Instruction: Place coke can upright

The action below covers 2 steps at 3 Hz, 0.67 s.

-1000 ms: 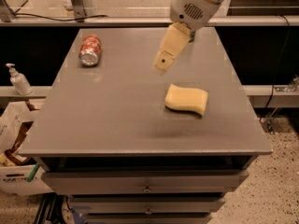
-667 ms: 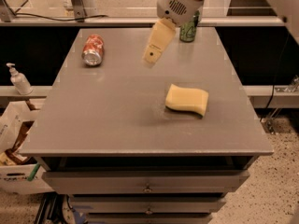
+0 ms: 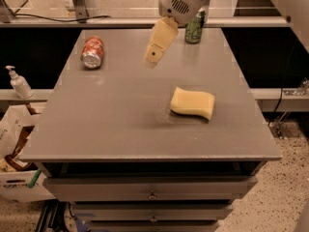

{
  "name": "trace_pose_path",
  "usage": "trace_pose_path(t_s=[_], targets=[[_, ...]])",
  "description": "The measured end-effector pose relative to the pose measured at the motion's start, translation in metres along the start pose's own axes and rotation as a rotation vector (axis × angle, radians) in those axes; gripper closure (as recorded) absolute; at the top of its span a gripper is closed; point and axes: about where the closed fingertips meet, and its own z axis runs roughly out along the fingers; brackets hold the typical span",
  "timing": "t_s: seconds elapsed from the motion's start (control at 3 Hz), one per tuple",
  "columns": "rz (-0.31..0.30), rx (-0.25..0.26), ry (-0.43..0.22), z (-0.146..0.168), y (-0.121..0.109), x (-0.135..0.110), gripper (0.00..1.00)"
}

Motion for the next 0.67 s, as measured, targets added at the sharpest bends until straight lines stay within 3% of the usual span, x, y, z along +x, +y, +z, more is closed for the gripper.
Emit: trace_pose_path(t_s=[0.33, 0.67], targets=[[0.029, 0.009, 0.001, 0.017, -0.017, -0.01, 0.0], [0.108, 0.032, 0.004, 0.037, -0.039, -0.02, 0.0]])
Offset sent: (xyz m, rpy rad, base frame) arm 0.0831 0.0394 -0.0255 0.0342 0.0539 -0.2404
